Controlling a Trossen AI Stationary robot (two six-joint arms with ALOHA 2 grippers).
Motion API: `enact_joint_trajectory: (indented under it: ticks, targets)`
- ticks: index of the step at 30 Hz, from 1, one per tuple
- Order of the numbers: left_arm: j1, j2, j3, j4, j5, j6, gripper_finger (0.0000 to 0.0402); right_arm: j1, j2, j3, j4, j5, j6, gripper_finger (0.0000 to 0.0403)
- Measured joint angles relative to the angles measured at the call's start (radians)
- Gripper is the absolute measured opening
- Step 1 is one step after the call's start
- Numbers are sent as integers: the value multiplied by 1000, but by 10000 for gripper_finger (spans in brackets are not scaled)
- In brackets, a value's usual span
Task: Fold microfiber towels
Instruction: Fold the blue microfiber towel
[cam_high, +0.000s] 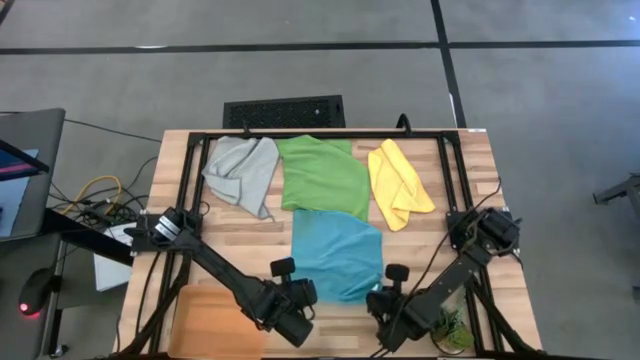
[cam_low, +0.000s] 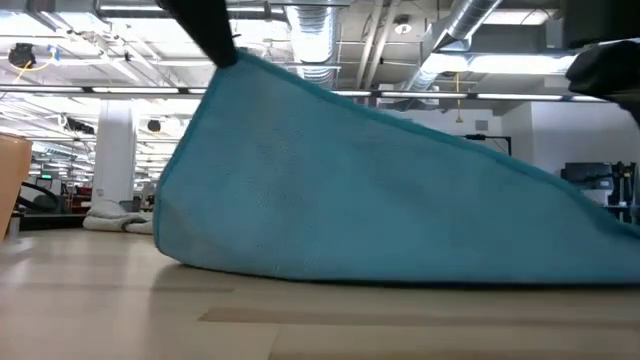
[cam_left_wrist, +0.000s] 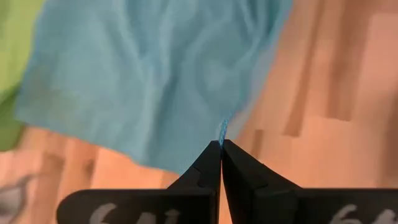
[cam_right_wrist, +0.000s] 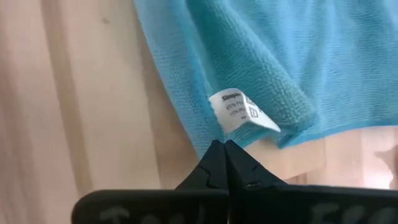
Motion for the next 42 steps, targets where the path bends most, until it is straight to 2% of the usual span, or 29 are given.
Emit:
enact_joint_trajectory:
  ticks: [6, 18, 29, 42]
  targets:
    - [-5, 0, 0, -107, -48, -83, 0, -2, -1, 1, -31, 1, 1, 1]
    - [-27, 0, 0, -107, -27, -108, 0, 49, -5, 180, -221, 1, 27, 0]
    - [-107, 0, 62, -107, -38, -180, 0, 63, -5, 246, -288, 2, 45, 0]
    - [-180, 0, 84, -77, 50, -294, 0, 138, -5, 359, -284, -6, 71, 0]
